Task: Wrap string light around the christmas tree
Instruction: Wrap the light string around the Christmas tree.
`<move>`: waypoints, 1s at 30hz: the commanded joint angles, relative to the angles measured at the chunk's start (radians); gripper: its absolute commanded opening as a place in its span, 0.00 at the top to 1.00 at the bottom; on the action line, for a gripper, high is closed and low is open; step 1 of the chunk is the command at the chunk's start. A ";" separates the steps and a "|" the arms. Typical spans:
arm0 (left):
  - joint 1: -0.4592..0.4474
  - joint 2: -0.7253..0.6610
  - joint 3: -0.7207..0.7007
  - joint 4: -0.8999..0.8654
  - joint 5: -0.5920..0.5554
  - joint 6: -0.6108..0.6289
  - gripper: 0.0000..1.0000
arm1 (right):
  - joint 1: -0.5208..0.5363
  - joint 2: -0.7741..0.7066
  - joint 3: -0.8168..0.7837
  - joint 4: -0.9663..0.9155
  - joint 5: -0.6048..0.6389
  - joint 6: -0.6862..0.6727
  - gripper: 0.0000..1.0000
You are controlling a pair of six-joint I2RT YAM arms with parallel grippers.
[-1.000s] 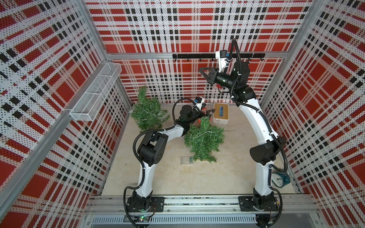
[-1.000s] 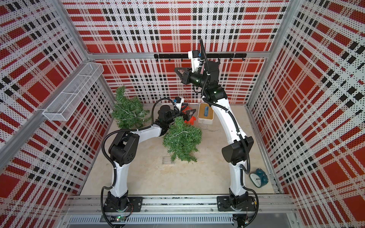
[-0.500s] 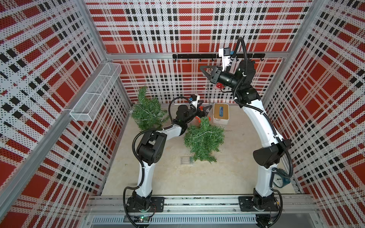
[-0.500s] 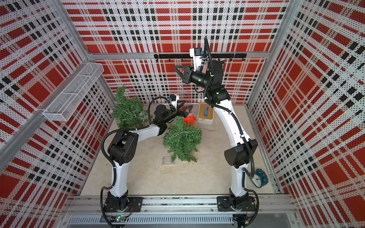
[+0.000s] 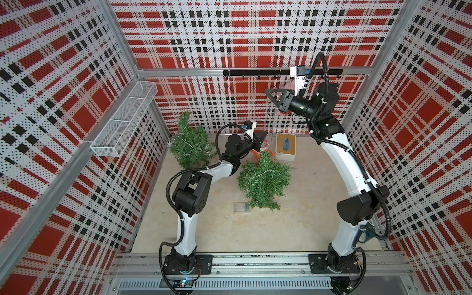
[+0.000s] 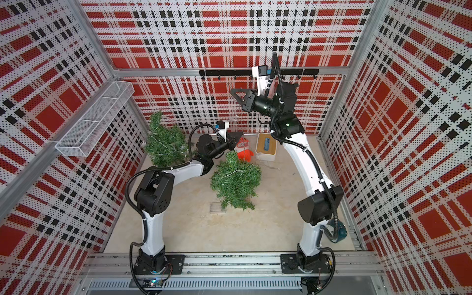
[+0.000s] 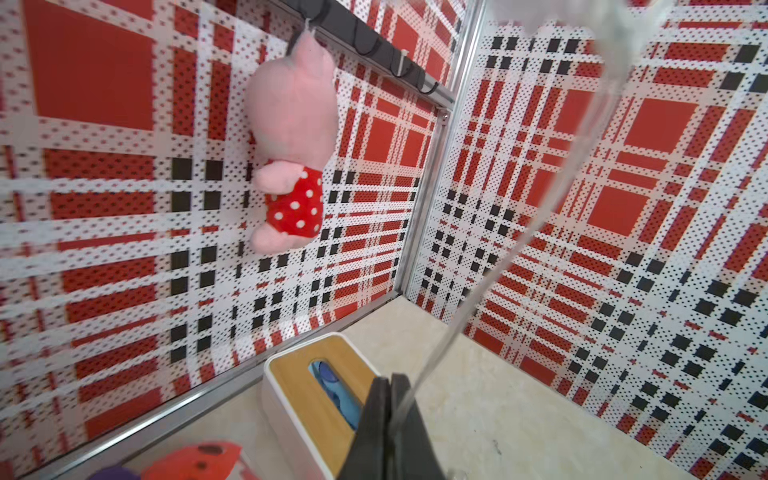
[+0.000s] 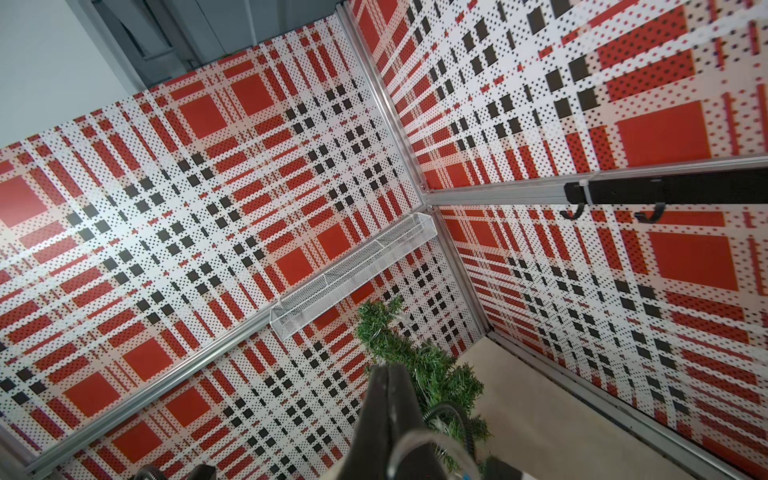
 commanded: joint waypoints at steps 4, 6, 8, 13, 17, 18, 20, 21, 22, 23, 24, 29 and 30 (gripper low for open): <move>0.046 -0.321 -0.037 -0.200 -0.074 0.091 1.00 | -0.073 -0.064 -0.085 0.049 0.059 -0.012 1.00; 0.047 -0.385 -0.015 -0.307 -0.113 0.135 1.00 | -0.073 -0.057 -0.108 0.018 0.095 -0.037 1.00; 0.046 -0.431 0.016 -0.417 -0.148 0.167 1.00 | -0.068 -0.048 -0.139 0.017 0.112 -0.036 1.00; 0.038 -0.495 0.121 -0.680 -0.155 0.161 1.00 | -0.013 -0.021 -0.166 -0.043 0.185 -0.114 1.00; 0.035 -0.528 0.200 -0.869 -0.161 0.145 1.00 | 0.031 0.020 -0.137 -0.100 0.213 -0.174 1.00; 0.036 -0.544 0.209 -0.906 -0.174 0.143 1.00 | 0.038 0.035 -0.127 -0.113 0.212 -0.176 1.00; 0.046 -0.577 0.213 -0.952 -0.193 0.128 1.00 | 0.049 0.062 -0.104 -0.140 0.199 -0.189 1.00; 0.051 -0.593 0.215 -0.973 -0.197 0.125 1.00 | 0.054 0.074 -0.094 -0.157 0.191 -0.197 0.98; 0.055 -0.603 0.219 -0.993 -0.204 0.120 1.00 | 0.056 0.082 -0.084 -0.176 0.187 -0.204 0.95; 0.056 -0.613 0.228 -1.022 -0.223 0.124 1.00 | 0.057 0.091 -0.070 -0.199 0.179 -0.212 0.90; 0.062 -0.622 0.236 -1.048 -0.238 0.131 1.00 | 0.057 0.096 -0.060 -0.222 0.167 -0.218 0.85; 0.072 -0.627 0.323 -1.166 -0.275 0.137 1.00 | 0.054 0.053 -0.072 -0.269 0.118 -0.252 0.55; 0.070 -0.619 0.349 -1.194 -0.290 0.146 1.00 | 0.053 0.039 -0.081 -0.274 0.106 -0.261 0.50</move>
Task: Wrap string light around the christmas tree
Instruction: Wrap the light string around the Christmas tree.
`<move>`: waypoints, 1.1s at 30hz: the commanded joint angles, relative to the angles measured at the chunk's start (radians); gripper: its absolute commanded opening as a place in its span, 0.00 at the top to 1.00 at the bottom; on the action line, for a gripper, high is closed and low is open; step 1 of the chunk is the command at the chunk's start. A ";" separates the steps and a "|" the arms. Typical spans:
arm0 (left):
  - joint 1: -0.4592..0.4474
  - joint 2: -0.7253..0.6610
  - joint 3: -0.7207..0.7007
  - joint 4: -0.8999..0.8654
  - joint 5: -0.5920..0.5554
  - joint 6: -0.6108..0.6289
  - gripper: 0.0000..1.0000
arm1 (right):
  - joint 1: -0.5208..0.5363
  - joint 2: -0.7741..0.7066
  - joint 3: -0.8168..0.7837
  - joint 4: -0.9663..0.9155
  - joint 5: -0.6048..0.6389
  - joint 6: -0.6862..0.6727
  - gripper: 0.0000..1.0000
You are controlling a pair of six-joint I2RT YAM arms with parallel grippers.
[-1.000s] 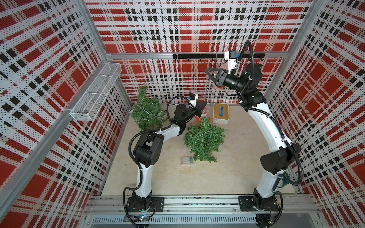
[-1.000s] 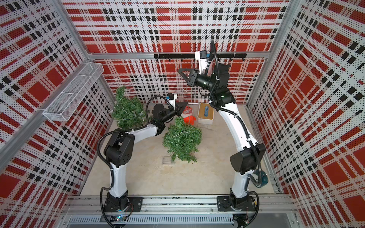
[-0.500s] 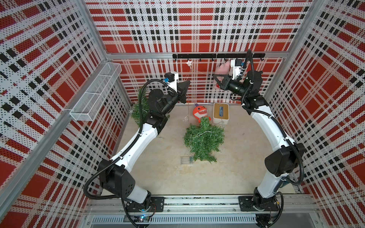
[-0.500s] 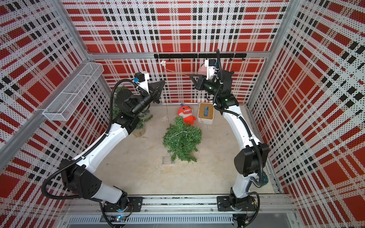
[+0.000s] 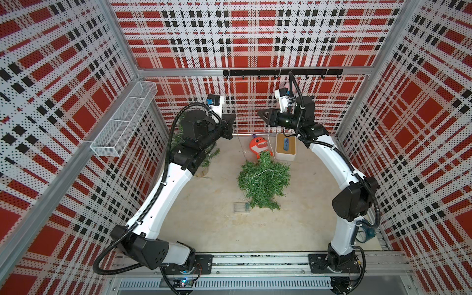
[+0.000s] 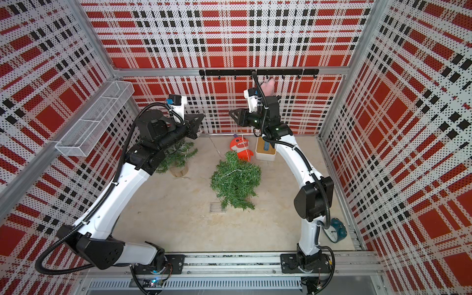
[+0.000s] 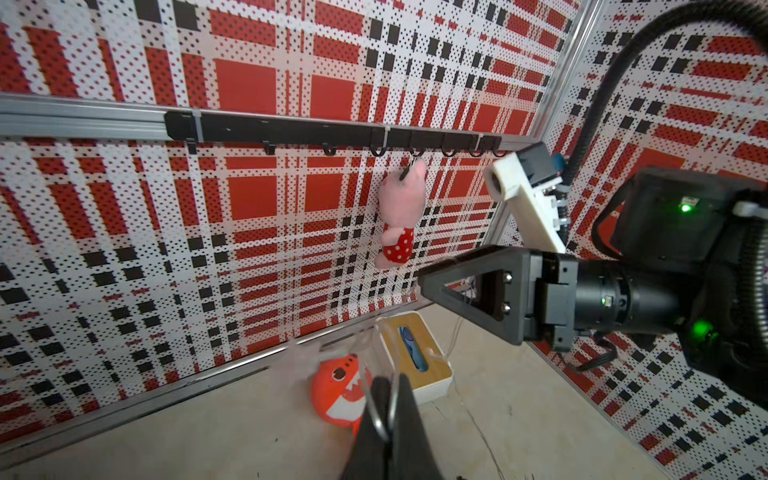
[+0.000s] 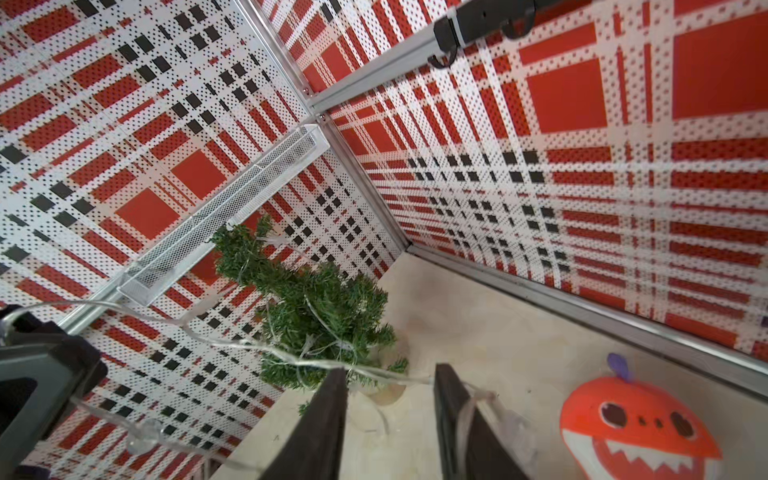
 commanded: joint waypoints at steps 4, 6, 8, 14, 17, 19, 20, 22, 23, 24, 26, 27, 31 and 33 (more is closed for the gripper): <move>-0.001 0.027 0.181 -0.233 -0.069 0.031 1.00 | -0.011 -0.105 -0.027 -0.060 -0.065 -0.068 0.35; -0.008 0.039 0.223 -0.291 -0.073 0.030 1.00 | -0.016 -0.142 -0.079 -0.052 -0.064 -0.063 0.31; -0.009 0.034 0.246 -0.323 -0.088 0.037 1.00 | -0.029 -0.190 -0.159 0.020 -0.115 -0.029 0.27; 0.012 0.025 0.295 -0.357 -0.066 0.022 1.00 | -0.076 -0.274 -0.261 0.026 -0.068 -0.012 0.22; 0.015 0.037 0.336 -0.414 -0.107 0.039 1.00 | -0.046 -0.359 -0.354 -0.004 0.027 -0.046 0.25; 0.025 0.031 0.353 -0.439 -0.111 0.041 1.00 | -0.019 -0.455 -0.458 0.022 0.122 -0.063 0.26; 0.027 0.024 0.358 -0.443 -0.111 0.040 1.00 | -0.006 -0.507 -0.514 0.043 0.169 -0.062 0.28; 0.026 0.017 0.371 -0.442 -0.112 0.035 1.00 | 0.024 -0.597 -0.604 0.085 0.224 -0.051 0.31; 0.025 0.015 0.375 -0.443 -0.116 0.034 1.00 | 0.048 -0.640 -0.644 0.101 0.255 -0.043 0.35; 0.025 0.016 0.376 -0.441 -0.119 0.034 1.00 | 0.077 -0.672 -0.671 0.112 0.282 -0.037 0.39; 0.025 0.025 0.372 -0.441 -0.111 0.030 1.00 | 0.168 -0.726 -0.699 0.095 0.374 -0.059 0.44; 0.024 0.028 0.367 -0.440 -0.102 0.028 1.00 | 0.221 -0.745 -0.702 0.081 0.437 -0.075 0.47; 0.017 0.021 0.320 -0.403 -0.109 0.025 1.00 | 0.454 -0.774 -0.703 0.069 0.677 -0.090 0.55; 0.019 0.019 0.308 -0.390 -0.113 0.026 1.00 | 0.572 -0.737 -0.693 0.082 0.750 -0.088 0.56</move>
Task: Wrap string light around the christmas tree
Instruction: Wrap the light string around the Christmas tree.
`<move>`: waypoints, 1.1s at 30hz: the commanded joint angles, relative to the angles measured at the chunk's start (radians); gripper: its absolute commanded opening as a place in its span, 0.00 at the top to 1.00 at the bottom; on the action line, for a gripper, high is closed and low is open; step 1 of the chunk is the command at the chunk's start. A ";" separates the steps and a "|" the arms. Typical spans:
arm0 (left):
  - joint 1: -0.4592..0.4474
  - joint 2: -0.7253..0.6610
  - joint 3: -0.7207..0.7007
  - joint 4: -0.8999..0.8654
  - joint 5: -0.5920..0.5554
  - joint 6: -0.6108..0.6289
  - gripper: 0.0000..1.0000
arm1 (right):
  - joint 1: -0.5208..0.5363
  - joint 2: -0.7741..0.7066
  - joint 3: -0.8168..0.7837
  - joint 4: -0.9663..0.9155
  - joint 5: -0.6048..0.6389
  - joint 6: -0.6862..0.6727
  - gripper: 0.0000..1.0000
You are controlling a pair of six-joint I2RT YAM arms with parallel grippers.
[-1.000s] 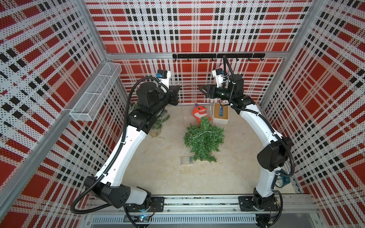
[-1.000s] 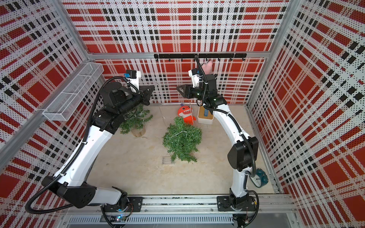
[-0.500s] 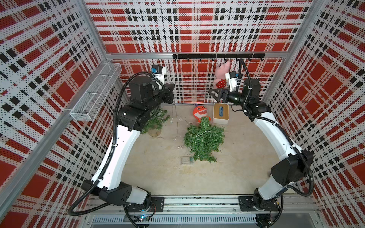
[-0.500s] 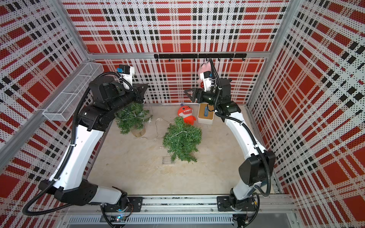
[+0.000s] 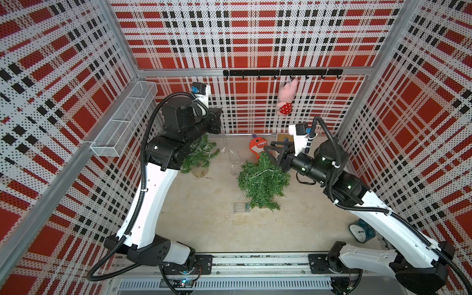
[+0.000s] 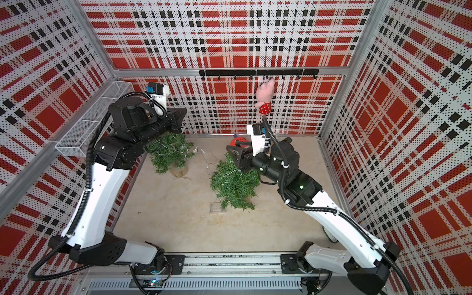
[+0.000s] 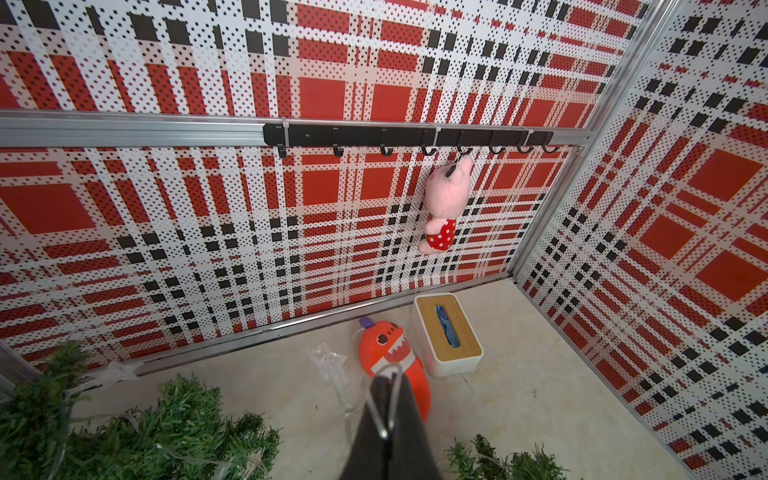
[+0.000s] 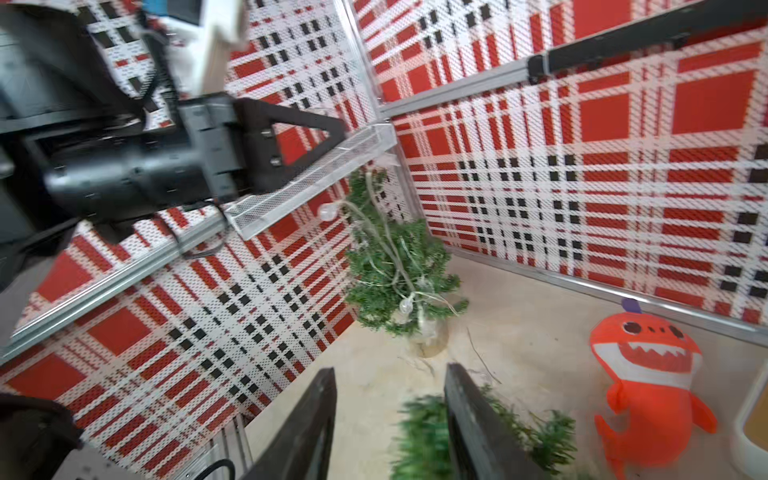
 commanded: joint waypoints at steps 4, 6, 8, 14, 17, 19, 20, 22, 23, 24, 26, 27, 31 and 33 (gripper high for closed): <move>0.006 -0.005 -0.016 0.029 0.009 0.002 1.00 | 0.284 0.207 0.042 0.100 0.341 -0.014 0.45; 0.010 -0.001 -0.018 0.031 0.016 -0.002 1.00 | 0.315 0.301 0.040 0.188 0.356 0.009 0.41; 0.014 0.001 -0.025 0.032 0.024 -0.009 1.00 | 0.321 0.393 0.036 0.275 0.392 0.031 0.37; 0.030 -0.020 -0.042 0.015 -0.007 -0.017 1.00 | 0.323 0.562 0.028 0.369 0.599 0.102 0.34; 0.031 -0.037 -0.044 0.014 -0.004 -0.020 1.00 | 0.322 0.613 0.055 0.332 0.724 0.163 0.30; 0.031 -0.045 -0.045 0.014 0.004 -0.020 1.00 | 0.321 0.649 0.072 0.344 0.801 0.186 0.29; 0.031 -0.047 -0.045 0.014 0.006 -0.021 1.00 | 0.319 0.671 0.080 0.359 0.828 0.192 0.29; 0.031 -0.048 -0.043 0.014 0.012 -0.022 1.00 | 0.313 0.724 0.118 0.392 0.853 0.190 0.29; 0.031 -0.045 -0.040 0.014 0.016 -0.023 1.00 | 0.310 0.755 0.148 0.393 0.864 0.194 0.29; 0.031 -0.044 -0.037 0.013 0.021 -0.023 1.00 | 0.310 0.786 0.179 0.396 0.895 0.195 0.30; 0.031 -0.038 -0.031 0.010 0.024 -0.027 1.00 | 0.308 0.829 0.218 0.422 0.939 0.189 0.31; 0.031 -0.038 -0.026 0.007 0.027 -0.029 1.00 | 0.309 0.854 0.245 0.431 0.976 0.184 0.31; 0.031 -0.040 -0.025 -0.001 0.029 -0.031 1.00 | 0.305 0.948 0.334 0.506 1.109 0.131 0.35; 0.031 -0.042 -0.024 -0.007 0.019 -0.028 1.00 | 0.302 0.998 0.371 0.550 1.151 0.093 0.36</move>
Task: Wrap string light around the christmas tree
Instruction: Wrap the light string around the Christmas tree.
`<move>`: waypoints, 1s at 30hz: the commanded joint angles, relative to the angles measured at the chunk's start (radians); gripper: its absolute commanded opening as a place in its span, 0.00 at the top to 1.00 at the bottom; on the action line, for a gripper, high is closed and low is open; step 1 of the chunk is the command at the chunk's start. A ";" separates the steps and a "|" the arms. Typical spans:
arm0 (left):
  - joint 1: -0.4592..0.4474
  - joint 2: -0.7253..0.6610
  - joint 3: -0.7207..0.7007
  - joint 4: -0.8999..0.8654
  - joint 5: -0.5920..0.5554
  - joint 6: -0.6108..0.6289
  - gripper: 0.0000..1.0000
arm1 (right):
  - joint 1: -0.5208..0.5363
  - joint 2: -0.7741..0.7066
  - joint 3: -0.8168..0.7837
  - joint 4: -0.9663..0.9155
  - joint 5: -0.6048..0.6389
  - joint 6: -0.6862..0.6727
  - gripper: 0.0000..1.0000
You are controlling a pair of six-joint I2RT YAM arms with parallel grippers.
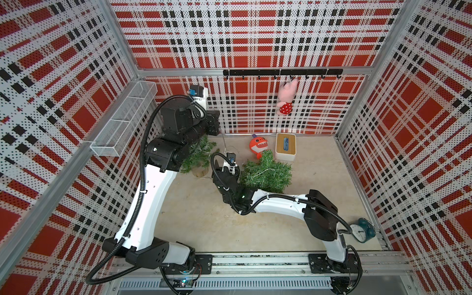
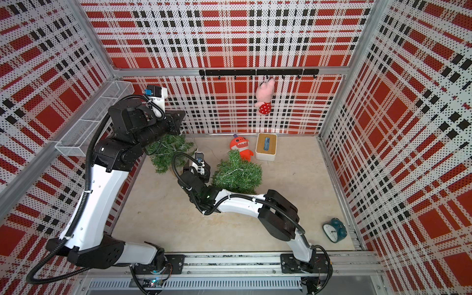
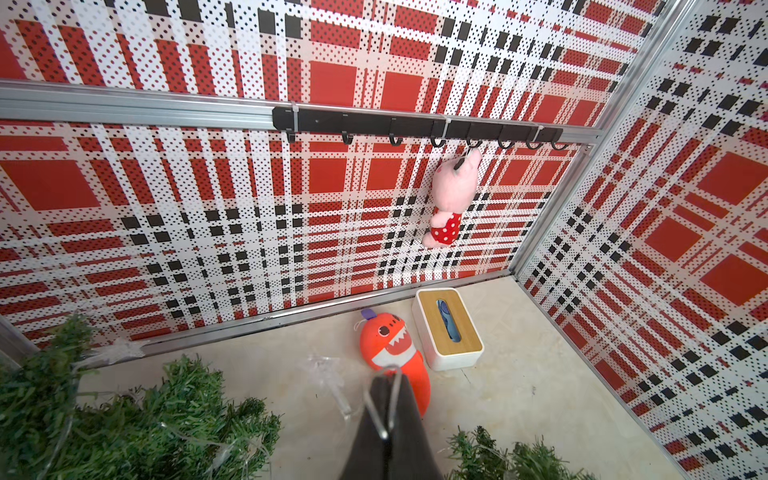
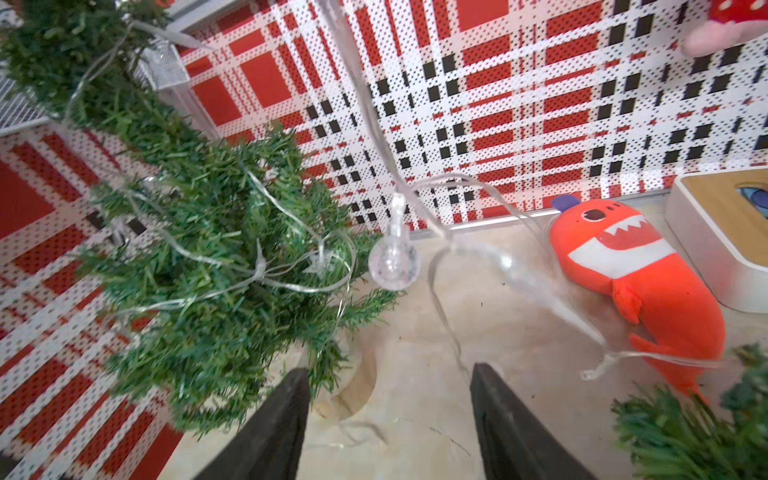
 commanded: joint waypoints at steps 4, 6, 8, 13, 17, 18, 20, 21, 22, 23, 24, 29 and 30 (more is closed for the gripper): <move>0.012 -0.011 0.019 -0.017 0.012 0.000 1.00 | -0.013 0.132 0.117 0.154 0.137 -0.091 0.44; 0.014 -0.004 0.022 -0.014 0.013 0.000 1.00 | -0.017 0.149 0.145 0.153 0.084 -0.110 0.54; 0.015 0.005 0.025 -0.014 0.013 0.000 1.00 | -0.015 0.145 0.136 0.179 0.015 -0.158 0.68; 0.044 0.018 0.015 0.012 0.024 -0.002 1.00 | 0.002 0.019 -0.004 0.123 -0.244 -0.120 0.97; 0.069 0.020 -0.012 0.059 0.023 -0.020 1.00 | 0.030 -0.090 -0.037 0.018 -0.511 -0.103 1.00; 0.072 0.017 -0.019 0.068 0.021 -0.022 1.00 | 0.036 -0.112 -0.036 -0.016 -0.555 -0.090 1.00; 0.078 0.009 -0.033 0.090 0.020 -0.028 1.00 | 0.040 -0.157 -0.026 -0.079 -0.655 -0.082 1.00; 0.082 0.005 -0.039 0.101 0.019 -0.034 1.00 | 0.043 -0.173 -0.018 -0.108 -0.688 -0.076 1.00; 0.085 0.000 -0.047 0.111 0.021 -0.040 1.00 | 0.043 -0.197 -0.017 -0.133 -0.728 -0.070 1.00; 0.088 -0.003 -0.053 0.118 0.024 -0.043 1.00 | 0.042 -0.219 -0.017 -0.147 -0.767 -0.071 1.00; 0.091 -0.005 -0.056 0.121 0.024 -0.045 1.00 | 0.042 -0.232 -0.014 -0.166 -0.809 -0.083 1.00; 0.091 -0.008 -0.057 0.127 0.021 -0.046 1.00 | 0.043 -0.291 0.036 -0.276 -1.005 -0.114 1.00; 0.091 -0.007 -0.057 0.129 0.019 -0.046 1.00 | 0.043 -0.301 0.054 -0.300 -1.046 -0.117 1.00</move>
